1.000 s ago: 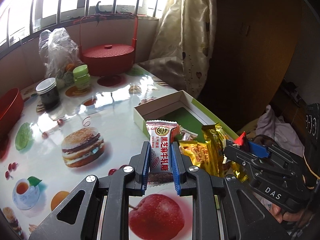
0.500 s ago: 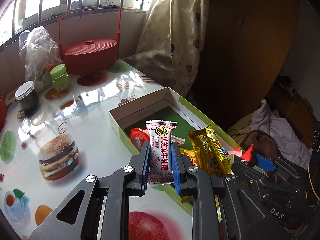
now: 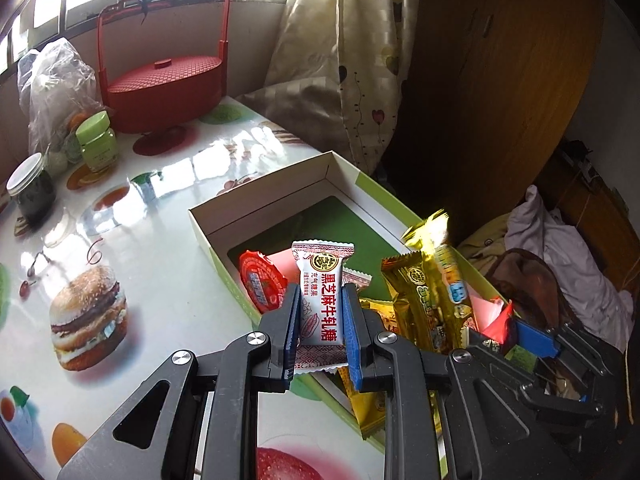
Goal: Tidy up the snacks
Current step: 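Open the left tool to drop the white packet while the right tool releases the red snack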
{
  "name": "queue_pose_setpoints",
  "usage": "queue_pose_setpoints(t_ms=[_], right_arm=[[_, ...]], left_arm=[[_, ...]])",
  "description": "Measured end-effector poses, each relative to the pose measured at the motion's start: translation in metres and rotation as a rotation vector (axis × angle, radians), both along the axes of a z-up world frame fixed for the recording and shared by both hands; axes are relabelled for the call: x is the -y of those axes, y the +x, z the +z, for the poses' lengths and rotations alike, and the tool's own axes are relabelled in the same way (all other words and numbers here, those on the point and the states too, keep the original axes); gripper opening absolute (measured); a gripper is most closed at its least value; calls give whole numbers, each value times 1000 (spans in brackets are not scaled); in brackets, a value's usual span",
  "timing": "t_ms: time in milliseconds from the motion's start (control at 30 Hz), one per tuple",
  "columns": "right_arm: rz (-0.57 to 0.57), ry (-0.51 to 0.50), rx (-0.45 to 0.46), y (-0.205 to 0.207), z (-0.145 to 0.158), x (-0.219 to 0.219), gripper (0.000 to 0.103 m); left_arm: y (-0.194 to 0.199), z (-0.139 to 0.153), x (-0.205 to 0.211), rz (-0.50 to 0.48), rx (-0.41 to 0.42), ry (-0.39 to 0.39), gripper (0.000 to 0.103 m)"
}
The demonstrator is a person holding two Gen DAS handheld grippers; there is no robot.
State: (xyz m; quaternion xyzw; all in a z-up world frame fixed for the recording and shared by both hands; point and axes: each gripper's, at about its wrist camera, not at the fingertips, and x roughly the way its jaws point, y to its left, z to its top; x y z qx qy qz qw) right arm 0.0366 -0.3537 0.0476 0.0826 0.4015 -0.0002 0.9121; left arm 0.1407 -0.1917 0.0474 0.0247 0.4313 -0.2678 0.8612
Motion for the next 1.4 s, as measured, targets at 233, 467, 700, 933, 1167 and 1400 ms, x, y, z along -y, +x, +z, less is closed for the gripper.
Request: queue_pose_setpoints(t_ms=[233,467,700,933,1167,1400], right_arm=[[7,-10,-6,7,-5,0,44],[17,-25,-1,16,-9,-4,44],[31,-38,10,21,-13,-5,47],[15,-30,9,16,-13,-6,56],[-2,-29,48,5,-3,-8,58],[-20,-25,68,-14,7,-10,59]], left_arm=[[5,-5,4,-4,-14,2,21],[8,-9,6,2,-25,5,21],[9,-11,3,14,-35,3,23],[1,-6,0,10,-23,-11,40],[-12,3,-8,17,-5,-29,45],[-40,17,-22,23,25,-38,46]])
